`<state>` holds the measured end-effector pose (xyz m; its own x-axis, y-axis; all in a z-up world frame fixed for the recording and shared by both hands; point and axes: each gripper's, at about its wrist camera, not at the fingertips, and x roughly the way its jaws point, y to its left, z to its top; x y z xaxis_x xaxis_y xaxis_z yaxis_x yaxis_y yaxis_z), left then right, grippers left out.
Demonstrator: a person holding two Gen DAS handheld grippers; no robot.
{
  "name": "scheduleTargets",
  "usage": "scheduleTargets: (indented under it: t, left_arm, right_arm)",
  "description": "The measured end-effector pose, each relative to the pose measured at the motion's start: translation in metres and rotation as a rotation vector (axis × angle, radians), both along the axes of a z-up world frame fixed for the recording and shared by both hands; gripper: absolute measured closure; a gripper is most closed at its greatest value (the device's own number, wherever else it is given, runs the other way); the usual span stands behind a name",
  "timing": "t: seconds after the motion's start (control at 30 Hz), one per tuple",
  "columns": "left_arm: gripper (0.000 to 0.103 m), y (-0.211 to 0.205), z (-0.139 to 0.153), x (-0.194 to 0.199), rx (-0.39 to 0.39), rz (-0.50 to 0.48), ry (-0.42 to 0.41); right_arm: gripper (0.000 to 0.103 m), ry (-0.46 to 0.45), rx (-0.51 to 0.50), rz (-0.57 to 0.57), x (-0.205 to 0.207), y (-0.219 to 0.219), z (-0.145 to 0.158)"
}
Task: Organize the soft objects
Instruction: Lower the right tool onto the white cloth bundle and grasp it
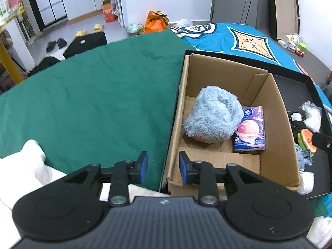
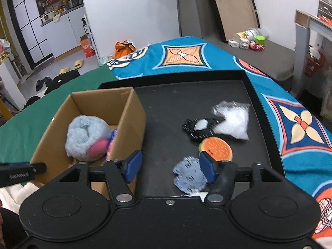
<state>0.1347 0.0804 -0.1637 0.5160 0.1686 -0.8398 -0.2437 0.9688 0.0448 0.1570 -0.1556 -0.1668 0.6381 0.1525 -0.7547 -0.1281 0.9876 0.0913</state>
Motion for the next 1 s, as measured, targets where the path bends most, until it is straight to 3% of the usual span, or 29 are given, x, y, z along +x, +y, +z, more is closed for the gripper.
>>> scheduleTargets:
  t: [0.17, 0.47, 1.0]
  left_arm:
    - [0.052, -0.011, 0.003, -0.002, 0.076, -0.024, -0.008]
    - [0.038, -0.019, 0.002, 0.0, 0.14, -0.03, 0.01]
    - [0.035, -0.038, -0.001, 0.007, 0.253, -0.045, 0.028]
  right_arm:
    - [0.031, 0.021, 0.009, -0.02, -0.005, -0.015, -0.009]
    - [0.029, 0.069, 0.032, -0.042, -0.014, -0.041, -0.031]
    - [0.029, 0.187, 0.109, -0.063, -0.009, -0.055, -0.067]
